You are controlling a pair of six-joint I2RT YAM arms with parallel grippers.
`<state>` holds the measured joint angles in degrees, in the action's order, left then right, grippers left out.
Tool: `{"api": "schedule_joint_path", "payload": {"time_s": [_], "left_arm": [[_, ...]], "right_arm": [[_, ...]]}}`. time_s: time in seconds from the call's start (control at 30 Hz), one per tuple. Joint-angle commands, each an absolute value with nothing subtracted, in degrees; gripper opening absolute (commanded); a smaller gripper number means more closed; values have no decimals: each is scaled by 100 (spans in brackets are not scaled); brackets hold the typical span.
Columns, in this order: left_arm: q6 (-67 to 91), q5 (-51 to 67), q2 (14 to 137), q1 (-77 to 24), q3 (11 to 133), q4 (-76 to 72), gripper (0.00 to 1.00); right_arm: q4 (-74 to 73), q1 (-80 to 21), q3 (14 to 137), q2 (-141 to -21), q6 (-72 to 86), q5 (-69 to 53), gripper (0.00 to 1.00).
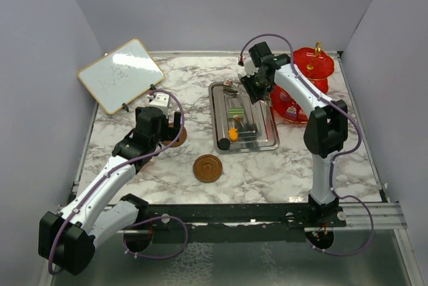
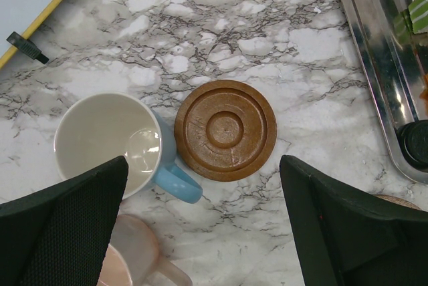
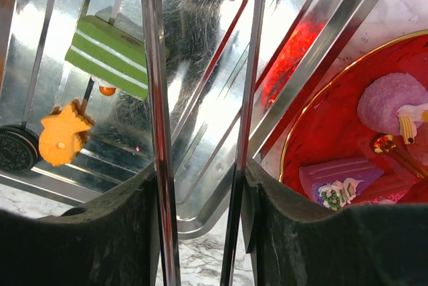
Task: Serve the afternoon tea
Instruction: Adjust the dessert on the tray.
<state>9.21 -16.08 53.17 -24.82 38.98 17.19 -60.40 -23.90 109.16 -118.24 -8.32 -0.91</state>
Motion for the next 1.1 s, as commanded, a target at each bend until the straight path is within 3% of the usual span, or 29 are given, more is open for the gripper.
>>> {"api": "schedule_joint_path", "payload": {"time_s": [0.0,0.87,1.07], "left_arm": [[861,-1582,5344,-2457,3973,1618,99],[853,-1604,5322,-2460,3968,1634,99],[853,-1633,5301,-2460,3965,1636,99]], "right_arm": [[-5969,-2385,11257,-12064,-929,-157,44],[-6002,-2391,11207,-12350,-943,-385,43],[-6042,-2391,11311,-12185,-755,-375,31]]}}
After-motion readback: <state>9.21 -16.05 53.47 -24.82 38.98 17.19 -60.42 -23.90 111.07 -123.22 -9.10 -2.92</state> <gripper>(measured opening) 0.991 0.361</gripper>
